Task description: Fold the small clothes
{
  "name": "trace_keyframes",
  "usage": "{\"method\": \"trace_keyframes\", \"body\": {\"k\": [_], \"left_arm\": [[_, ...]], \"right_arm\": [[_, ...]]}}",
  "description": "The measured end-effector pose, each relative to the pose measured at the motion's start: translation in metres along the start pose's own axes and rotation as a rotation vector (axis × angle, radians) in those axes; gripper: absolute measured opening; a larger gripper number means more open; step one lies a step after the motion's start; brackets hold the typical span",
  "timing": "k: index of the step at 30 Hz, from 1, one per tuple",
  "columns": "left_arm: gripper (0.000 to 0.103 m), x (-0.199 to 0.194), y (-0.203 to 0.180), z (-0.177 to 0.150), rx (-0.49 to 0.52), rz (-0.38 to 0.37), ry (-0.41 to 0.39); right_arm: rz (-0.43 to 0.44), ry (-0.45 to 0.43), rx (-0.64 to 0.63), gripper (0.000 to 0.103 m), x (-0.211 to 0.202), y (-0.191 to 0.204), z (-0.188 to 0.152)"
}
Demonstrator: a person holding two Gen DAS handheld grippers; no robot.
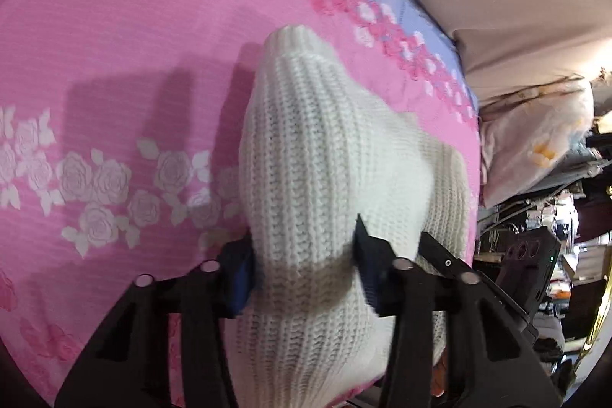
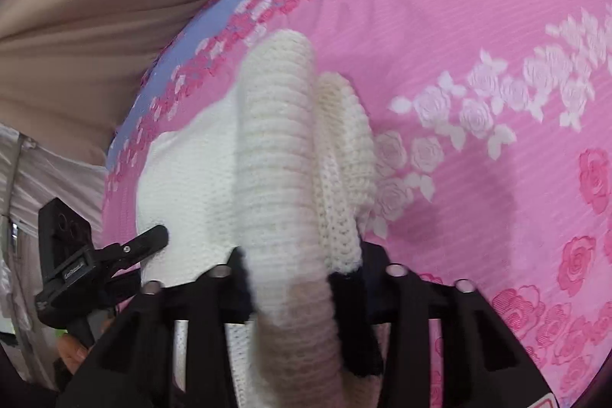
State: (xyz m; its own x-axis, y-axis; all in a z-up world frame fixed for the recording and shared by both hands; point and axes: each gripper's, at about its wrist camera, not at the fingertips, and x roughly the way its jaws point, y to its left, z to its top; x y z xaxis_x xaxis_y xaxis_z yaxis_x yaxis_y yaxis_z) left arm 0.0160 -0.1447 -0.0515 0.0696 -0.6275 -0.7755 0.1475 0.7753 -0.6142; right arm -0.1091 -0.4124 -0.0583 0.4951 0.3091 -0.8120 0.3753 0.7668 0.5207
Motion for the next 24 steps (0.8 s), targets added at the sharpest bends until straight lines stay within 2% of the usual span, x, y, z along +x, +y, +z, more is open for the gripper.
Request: {"method": "trace_keyframes", "body": {"k": [3,5,7,8,10,11,12,13,14,15,16,17,19,22,23,24], "left_arm": [[0.038,-0.034,-0.019,0.012,0.067,-0.042,-0.052],[0.044,-0.048,-0.029,0.022,0.105,-0.012,-0.094],[0.060,-0.040,-0.031,0.031,0.145,0.069,-0.112],[0.061,-0.031,-0.029,0.035,0.171,0.118,-0.114],[0.059,-0.017,-0.019,0.034,0.169,0.241,-0.091],[0.059,-0.022,-0.012,0.029,0.151,0.218,-0.091],[0.060,-0.030,-0.009,0.022,0.133,0.163,-0.100],[0.063,-0.040,-0.006,0.009,0.132,0.131,-0.114],[0.064,-0.048,-0.007,-0.002,0.149,0.139,-0.123],[0.070,-0.055,-0.009,-0.018,0.187,0.165,-0.134],[0.072,-0.059,-0.011,-0.029,0.220,0.192,-0.138],[0.072,-0.060,-0.013,-0.045,0.268,0.230,-0.132],[0.074,-0.056,-0.016,-0.067,0.329,0.262,-0.095],[0.073,-0.030,-0.019,-0.092,0.434,0.325,-0.034],[0.067,-0.021,-0.020,-0.097,0.478,0.369,-0.023],[0.048,-0.015,-0.019,-0.097,0.504,0.399,-0.016]], "right_arm": [[0.029,-0.076,-0.055,0.029,-0.030,0.029,0.004],[0.054,-0.142,-0.078,0.029,-0.052,0.046,0.009],[0.043,-0.173,-0.101,0.036,-0.056,0.053,0.017],[0.025,-0.166,-0.110,0.045,-0.050,0.051,0.022],[-0.074,-0.132,-0.103,0.046,-0.023,0.037,0.031],[-0.139,-0.108,-0.068,0.045,-0.015,0.026,0.032],[-0.167,-0.089,-0.025,0.045,-0.014,0.018,0.030],[-0.098,-0.101,0.006,0.045,-0.023,0.012,0.024],[-0.038,-0.126,0.013,0.045,-0.035,0.009,0.015],[-0.021,-0.146,0.006,0.049,-0.047,0.010,0.006],[-0.016,-0.154,-0.007,0.058,-0.059,0.012,-0.007],[0.008,-0.162,-0.026,0.061,-0.064,0.013,-0.019],[0.013,-0.111,-0.046,0.062,-0.059,0.013,-0.037],[-0.036,-0.023,-0.090,0.062,-0.032,0.016,-0.054],[-0.046,-0.008,-0.093,0.060,-0.025,0.017,-0.055],[-0.046,-0.003,-0.095,0.041,-0.021,0.017,-0.057]]}}
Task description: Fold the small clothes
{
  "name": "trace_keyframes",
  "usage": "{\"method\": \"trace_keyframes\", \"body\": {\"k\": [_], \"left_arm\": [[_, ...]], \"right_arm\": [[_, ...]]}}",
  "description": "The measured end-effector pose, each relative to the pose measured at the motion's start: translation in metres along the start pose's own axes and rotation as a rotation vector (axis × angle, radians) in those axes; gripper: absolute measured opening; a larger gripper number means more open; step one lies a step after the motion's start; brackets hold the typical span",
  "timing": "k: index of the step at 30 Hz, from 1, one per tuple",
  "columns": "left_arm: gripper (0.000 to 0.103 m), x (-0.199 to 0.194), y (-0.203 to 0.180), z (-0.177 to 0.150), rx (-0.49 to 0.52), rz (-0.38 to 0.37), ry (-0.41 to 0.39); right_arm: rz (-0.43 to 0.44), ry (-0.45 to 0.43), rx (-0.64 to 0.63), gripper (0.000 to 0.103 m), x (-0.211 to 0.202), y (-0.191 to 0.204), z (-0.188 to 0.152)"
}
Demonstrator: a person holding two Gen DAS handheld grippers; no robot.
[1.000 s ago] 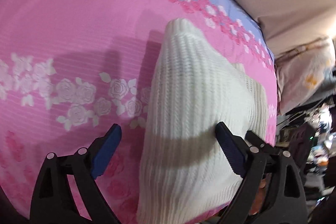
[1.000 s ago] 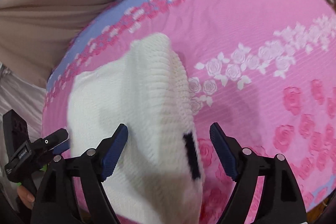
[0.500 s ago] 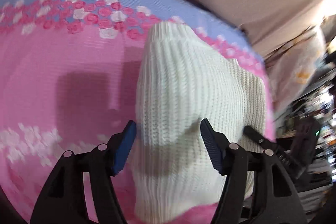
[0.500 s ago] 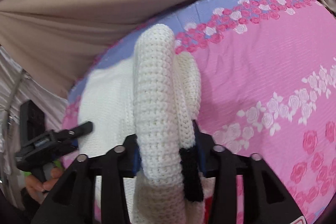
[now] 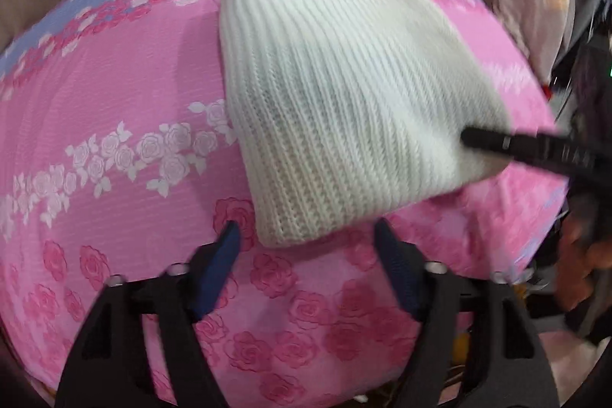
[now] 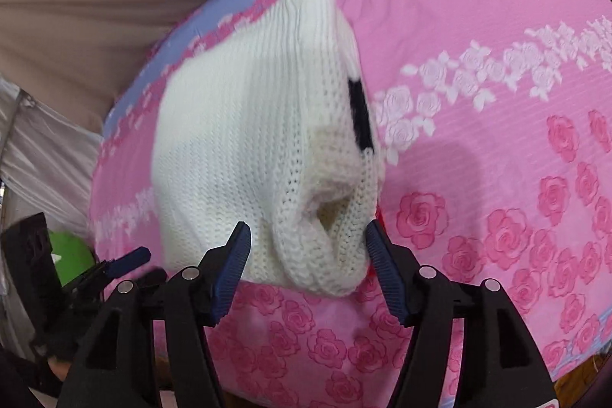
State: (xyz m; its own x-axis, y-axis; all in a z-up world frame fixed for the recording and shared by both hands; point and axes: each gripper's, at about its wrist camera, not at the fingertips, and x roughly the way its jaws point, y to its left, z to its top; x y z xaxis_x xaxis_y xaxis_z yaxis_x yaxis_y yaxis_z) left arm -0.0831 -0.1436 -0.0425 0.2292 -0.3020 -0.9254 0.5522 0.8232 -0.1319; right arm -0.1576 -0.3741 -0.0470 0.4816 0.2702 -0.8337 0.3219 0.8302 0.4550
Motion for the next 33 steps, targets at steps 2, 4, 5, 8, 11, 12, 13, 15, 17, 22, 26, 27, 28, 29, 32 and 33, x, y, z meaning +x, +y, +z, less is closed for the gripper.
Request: {"method": "trace_keyframes", "body": {"k": [2,4,5,8,11,12,13,15,17,22,26,27,28,29,32,33], "left_arm": [[0.029,0.003,0.007,0.005,-0.016,0.028,0.013],[0.025,-0.002,0.022,0.009,-0.083,0.017,0.004],[0.025,-0.002,0.029,0.012,-0.113,0.015,0.008],[0.025,0.013,0.037,0.012,-0.154,-0.004,0.057],[0.025,0.014,0.032,0.006,-0.134,0.010,0.077],[0.027,0.011,0.031,0.004,-0.124,0.016,0.081],[0.028,0.005,0.029,0.002,-0.117,0.016,0.090],[0.027,-0.018,0.023,-0.003,-0.099,0.006,0.063],[0.030,-0.048,0.018,-0.001,-0.082,-0.026,-0.019],[0.043,-0.062,0.013,0.052,-0.138,-0.032,-0.155],[0.043,-0.001,0.021,0.078,-0.173,0.042,-0.040],[0.046,0.013,0.021,0.075,-0.166,0.051,-0.013],[0.052,0.023,0.019,0.074,-0.158,0.066,0.006],[0.055,0.024,0.019,0.073,-0.144,0.083,0.001],[0.060,0.023,0.021,0.074,-0.133,0.096,0.015],[0.060,0.024,0.022,0.073,-0.144,0.093,0.022]], "right_arm": [[0.021,-0.013,-0.009,0.015,-0.001,0.004,0.006],[0.043,-0.101,-0.030,0.011,-0.027,0.013,0.013],[0.038,-0.128,-0.043,0.011,-0.038,0.016,0.013],[-0.040,-0.086,-0.066,0.011,-0.025,0.006,0.011],[-0.074,-0.002,-0.025,0.009,0.020,-0.023,-0.005],[-0.071,-0.010,-0.013,0.011,0.016,-0.022,-0.005],[-0.070,-0.021,-0.012,0.014,0.008,-0.018,-0.003],[-0.078,-0.052,-0.032,0.018,-0.008,-0.009,0.001],[-0.138,-0.098,-0.093,0.023,-0.029,0.003,0.004],[-0.137,-0.180,-0.163,0.024,-0.059,0.031,0.021],[-0.179,-0.127,-0.229,0.017,-0.026,0.049,0.032],[-0.234,-0.081,-0.240,0.016,-0.004,0.046,0.032],[-0.278,-0.003,-0.237,0.012,0.028,0.036,0.031],[-0.262,-0.017,-0.229,0.012,0.033,0.030,0.029],[-0.254,-0.070,-0.192,0.012,0.006,0.043,0.034],[-0.241,-0.107,-0.189,0.012,-0.005,0.046,0.033]]}}
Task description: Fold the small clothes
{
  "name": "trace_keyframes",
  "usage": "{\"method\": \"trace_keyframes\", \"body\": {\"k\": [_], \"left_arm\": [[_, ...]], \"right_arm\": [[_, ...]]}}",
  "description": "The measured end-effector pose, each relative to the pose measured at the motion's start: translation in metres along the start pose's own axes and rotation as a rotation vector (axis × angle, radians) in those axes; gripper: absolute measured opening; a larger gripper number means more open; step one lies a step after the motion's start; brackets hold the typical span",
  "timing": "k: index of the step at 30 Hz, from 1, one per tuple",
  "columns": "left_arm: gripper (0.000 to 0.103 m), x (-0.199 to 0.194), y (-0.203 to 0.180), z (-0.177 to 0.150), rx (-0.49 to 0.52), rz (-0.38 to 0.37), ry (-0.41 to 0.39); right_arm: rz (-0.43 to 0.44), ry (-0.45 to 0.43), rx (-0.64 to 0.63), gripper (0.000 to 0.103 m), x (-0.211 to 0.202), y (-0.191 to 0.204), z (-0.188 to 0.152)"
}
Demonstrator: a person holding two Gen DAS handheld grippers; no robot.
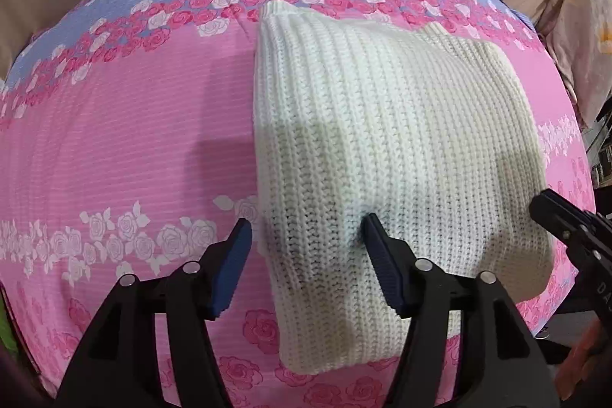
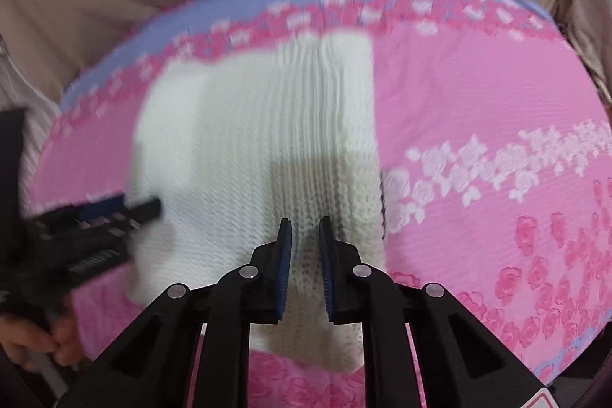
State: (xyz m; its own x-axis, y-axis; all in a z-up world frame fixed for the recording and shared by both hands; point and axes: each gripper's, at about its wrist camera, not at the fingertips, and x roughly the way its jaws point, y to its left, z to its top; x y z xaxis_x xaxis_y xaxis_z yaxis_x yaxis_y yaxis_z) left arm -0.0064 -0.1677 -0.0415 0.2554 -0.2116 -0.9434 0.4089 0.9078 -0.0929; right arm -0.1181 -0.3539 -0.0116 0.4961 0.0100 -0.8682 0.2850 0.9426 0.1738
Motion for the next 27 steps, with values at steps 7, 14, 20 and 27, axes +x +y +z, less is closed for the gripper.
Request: {"method": "trace_keyframes", "body": {"k": [7,14,20,27], "left_arm": [[0.066,0.002,-0.011,0.002,0.025,0.068,0.002],[0.066,0.002,-0.011,0.000,0.007,0.067,0.004],[0.068,0.001,-0.011,0.000,0.030,0.079,0.004],[0.069,0.001,-0.013,0.000,0.040,0.095,0.001]], "right_arm": [[-0.008,0.070,0.034,0.010,0.020,-0.017,-0.003],[-0.051,0.113,-0.024,0.009,0.044,-0.016,0.004],[0.016,0.037,0.039,0.014,0.015,-0.014,0.031],[0.005,0.069,0.135,0.046,0.049,-0.040,0.064]]}}
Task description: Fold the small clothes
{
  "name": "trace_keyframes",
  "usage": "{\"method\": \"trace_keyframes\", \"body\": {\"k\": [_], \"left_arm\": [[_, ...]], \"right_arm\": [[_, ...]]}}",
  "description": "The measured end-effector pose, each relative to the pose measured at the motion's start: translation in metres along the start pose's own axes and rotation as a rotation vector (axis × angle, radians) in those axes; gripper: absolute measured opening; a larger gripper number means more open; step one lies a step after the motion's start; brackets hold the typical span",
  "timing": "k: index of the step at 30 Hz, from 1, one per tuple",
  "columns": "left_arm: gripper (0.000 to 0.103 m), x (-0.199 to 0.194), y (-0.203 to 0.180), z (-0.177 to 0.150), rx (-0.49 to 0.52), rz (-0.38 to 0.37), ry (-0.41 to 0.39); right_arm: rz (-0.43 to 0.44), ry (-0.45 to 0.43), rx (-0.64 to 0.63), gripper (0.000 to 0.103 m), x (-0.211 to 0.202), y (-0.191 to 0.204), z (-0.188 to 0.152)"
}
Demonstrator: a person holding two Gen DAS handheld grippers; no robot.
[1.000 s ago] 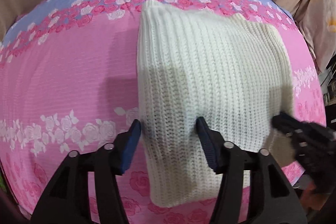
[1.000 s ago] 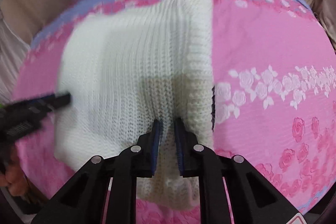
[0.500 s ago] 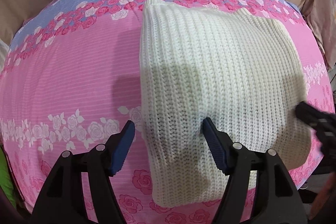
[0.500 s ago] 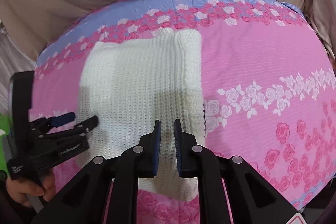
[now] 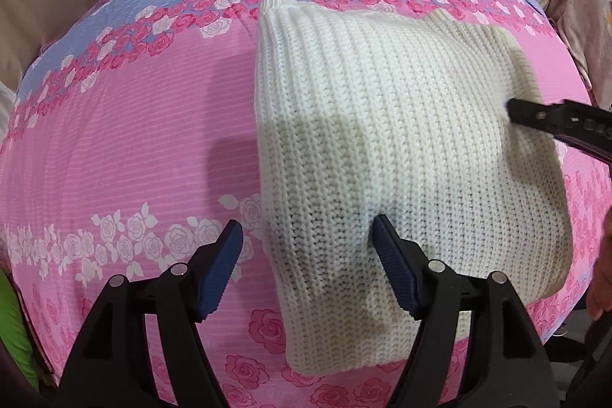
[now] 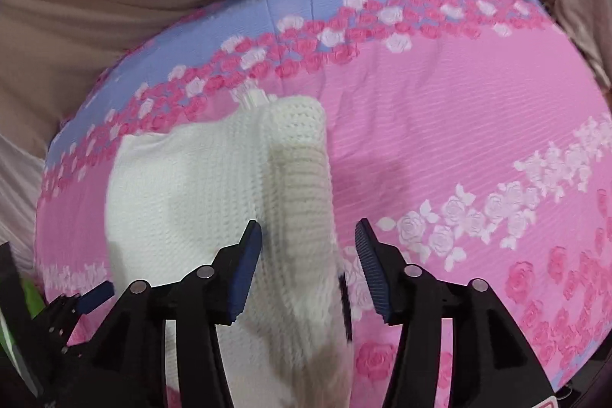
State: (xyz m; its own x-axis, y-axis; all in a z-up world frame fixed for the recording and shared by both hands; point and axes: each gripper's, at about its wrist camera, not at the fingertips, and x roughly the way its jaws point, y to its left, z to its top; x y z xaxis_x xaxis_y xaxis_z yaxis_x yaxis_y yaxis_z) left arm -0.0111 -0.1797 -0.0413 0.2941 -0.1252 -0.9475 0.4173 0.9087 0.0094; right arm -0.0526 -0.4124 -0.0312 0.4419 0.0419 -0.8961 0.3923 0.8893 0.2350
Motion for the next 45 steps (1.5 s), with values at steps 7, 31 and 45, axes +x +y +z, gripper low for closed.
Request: {"method": "trace_keyframes", "body": {"k": [7,31,45], "left_arm": [[0.074,0.001,0.003,0.000,-0.019,0.007,-0.004],[0.079,0.001,0.003,-0.002,-0.044,0.015,0.009],[0.080,-0.014,0.011,-0.012,-0.103,-0.052,0.014]], "right_arm": [[0.123,-0.111,-0.033,0.015,-0.033,0.013,0.012],[0.073,0.013,0.064,0.045,-0.029,-0.033,-0.074],[-0.029,0.020,-0.094,0.046,-0.029,-0.011,-0.087]]}}
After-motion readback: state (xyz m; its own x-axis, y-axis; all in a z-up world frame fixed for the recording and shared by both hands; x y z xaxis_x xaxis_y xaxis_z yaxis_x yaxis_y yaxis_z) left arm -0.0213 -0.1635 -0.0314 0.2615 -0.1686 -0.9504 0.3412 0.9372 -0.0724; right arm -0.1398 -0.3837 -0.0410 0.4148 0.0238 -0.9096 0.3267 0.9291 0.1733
